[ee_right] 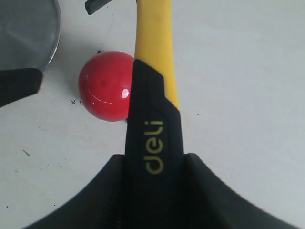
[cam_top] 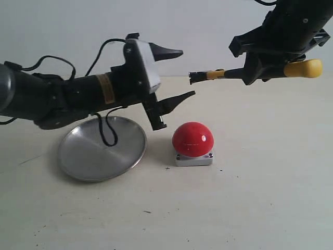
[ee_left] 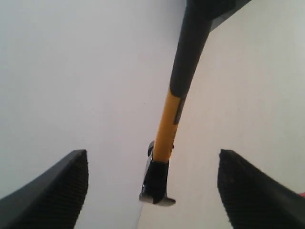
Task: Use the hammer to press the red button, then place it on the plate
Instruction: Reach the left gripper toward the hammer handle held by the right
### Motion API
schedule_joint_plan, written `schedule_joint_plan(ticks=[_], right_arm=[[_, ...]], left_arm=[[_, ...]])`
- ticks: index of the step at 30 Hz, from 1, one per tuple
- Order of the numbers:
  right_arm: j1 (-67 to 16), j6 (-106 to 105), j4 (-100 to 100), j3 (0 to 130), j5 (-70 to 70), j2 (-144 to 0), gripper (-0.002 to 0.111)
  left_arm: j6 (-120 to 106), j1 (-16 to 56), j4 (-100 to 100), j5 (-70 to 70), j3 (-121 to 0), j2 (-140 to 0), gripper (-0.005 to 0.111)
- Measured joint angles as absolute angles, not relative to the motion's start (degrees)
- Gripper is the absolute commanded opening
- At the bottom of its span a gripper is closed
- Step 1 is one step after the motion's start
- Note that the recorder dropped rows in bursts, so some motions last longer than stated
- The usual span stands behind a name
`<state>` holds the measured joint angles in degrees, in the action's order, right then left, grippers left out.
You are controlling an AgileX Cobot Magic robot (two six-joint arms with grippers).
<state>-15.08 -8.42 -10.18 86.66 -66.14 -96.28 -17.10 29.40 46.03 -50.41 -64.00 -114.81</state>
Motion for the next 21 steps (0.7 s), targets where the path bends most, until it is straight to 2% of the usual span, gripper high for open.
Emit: schedule_joint_plan(ticks=[6, 16, 19, 21], right_arm=[[-15.1, -10.7, -12.4, 86.7, -66.2, -96.3, 0.000], [-15.1, -11.2, -12.4, 86.7, -66.2, -96.3, 0.000], [-15.1, -11.4, -12.4, 86.7, -66.2, -96.3, 0.000], [-15.1, -11.4, -12.4, 86.7, -66.2, -96.3, 0.000]], left_arm=[[-17.6, 32.3, 44.0, -46.6, -72.9, -121.5, 0.073], [-17.6, 34.9, 41.8, -46.5, -80.4, -126.6, 0.073], [-17.6, 35.2, 41.4, -46.3, -80.8, -126.6, 0.069], [-17.6, 35.4, 41.4, -46.2, -80.9, -126.6, 0.062]])
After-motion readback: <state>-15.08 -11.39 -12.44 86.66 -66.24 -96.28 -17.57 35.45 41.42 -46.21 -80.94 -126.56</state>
